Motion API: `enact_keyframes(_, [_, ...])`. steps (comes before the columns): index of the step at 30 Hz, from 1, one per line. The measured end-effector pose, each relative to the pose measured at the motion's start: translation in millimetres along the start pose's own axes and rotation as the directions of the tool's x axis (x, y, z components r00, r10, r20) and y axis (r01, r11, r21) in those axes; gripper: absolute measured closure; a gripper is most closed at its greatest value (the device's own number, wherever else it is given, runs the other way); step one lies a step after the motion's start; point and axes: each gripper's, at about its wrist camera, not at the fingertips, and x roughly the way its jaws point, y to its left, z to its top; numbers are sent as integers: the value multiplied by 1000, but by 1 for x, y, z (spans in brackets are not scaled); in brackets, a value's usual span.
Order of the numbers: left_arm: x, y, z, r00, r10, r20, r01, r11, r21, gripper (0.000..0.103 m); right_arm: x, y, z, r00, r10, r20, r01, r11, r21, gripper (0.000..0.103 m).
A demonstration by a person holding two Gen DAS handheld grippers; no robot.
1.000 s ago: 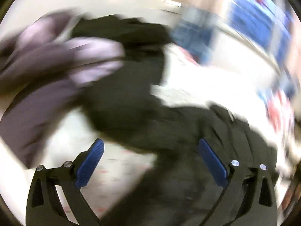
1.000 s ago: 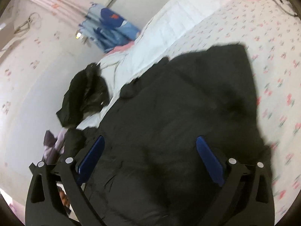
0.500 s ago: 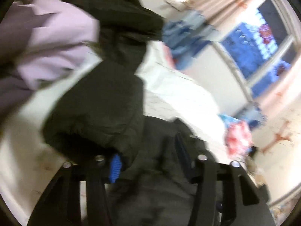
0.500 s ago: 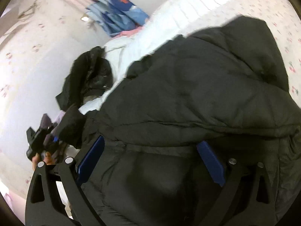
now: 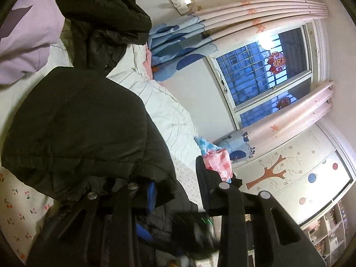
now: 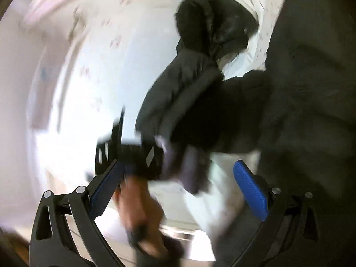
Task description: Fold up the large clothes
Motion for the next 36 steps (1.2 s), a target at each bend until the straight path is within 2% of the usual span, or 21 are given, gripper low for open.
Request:
enact_keyframes(5, [-4,8,0,1000,-17,-17,16,1000,-11,71,40,-28,28,994,88,61,-96,985,142,10])
enact_keyframes(6, [-5,9,-2,1000,-17,-20,17,1000,-11,71,43,-27,34,992,99,82,-109,985,131,34])
enact_keyframes(7, [-3,10,0,1000,-11,-20,11,1000,-8,71,48,-23,40,991,97,93,-107,989,106,77])
enact_keyframes(8, [-5,10,-2,1000,9,-18,-9,1000,3,71,50,-17,46,993,72,98,-80,994,76,91])
enact_keyframes(9, [-5,11,-2,999,31,-14,-31,999,14,71,47,-4,50,993,25,113,-29,999,29,94])
enact_keyframes(11, [-9,14,-9,996,91,-11,-90,995,34,68,37,29,58,991,-12,131,26,994,-108,96])
enact_keyframes(13, [-11,21,-19,990,140,-19,-139,990,37,55,27,57,62,987,-68,146,96,977,-191,96])
enact_keyframes(14, [-13,26,-25,986,166,-14,-166,986,29,43,17,75,66,982,-103,156,139,962,-235,96])
enact_keyframes(17, [-20,41,-39,975,221,36,-220,975,-22,26,-11,117,71,968,-176,181,229,914,-334,96])
enact_keyframes(19, [-17,56,-41,971,234,50,-229,969,-97,24,-43,145,73,952,-211,223,285,876,-389,96])
enact_keyframes(21, [-8,66,-43,952,302,56,-289,942,-169,24,-79,164,73,935,-235,267,331,851,-408,96])
enact_keyframes(23, [3,60,-47,949,313,41,-303,940,-156,24,-113,183,74,915,-257,312,374,830,-413,96])
enact_keyframes(24, [12,52,-50,962,271,22,-265,953,-148,23,-128,190,76,908,-263,327,388,823,-414,96])
enact_keyframes(26, [29,40,-56,992,123,-30,-126,975,-182,22,-161,204,76,895,-282,345,417,802,-426,96])
enact_keyframes(27, [39,32,-58,997,58,-51,-67,978,-199,21,-171,211,74,890,-292,351,431,791,-435,96])
enact_keyframes(28, [50,20,-61,997,41,-61,-52,981,-186,21,-180,216,72,889,-293,352,433,787,-439,96])
enact_keyframes(30, [58,-5,-65,989,144,-33,-147,984,-103,21,-200,230,63,883,-293,367,447,767,-461,96])
enact_keyframes(33, [37,-59,-73,965,235,118,-249,961,123,21,-230,237,49,875,-288,388,458,748,-479,96])
enact_keyframes(34, [29,-82,-74,938,276,207,-322,917,235,21,-241,237,46,869,-299,394,472,739,-480,96])
enact_keyframes(35, [30,-94,-73,917,310,250,-379,874,303,12,-247,234,45,858,-319,404,494,731,-471,96])
enact_keyframes(36, [39,-100,-68,910,340,239,-408,838,363,6,-250,231,45,850,-333,409,507,729,-459,96])
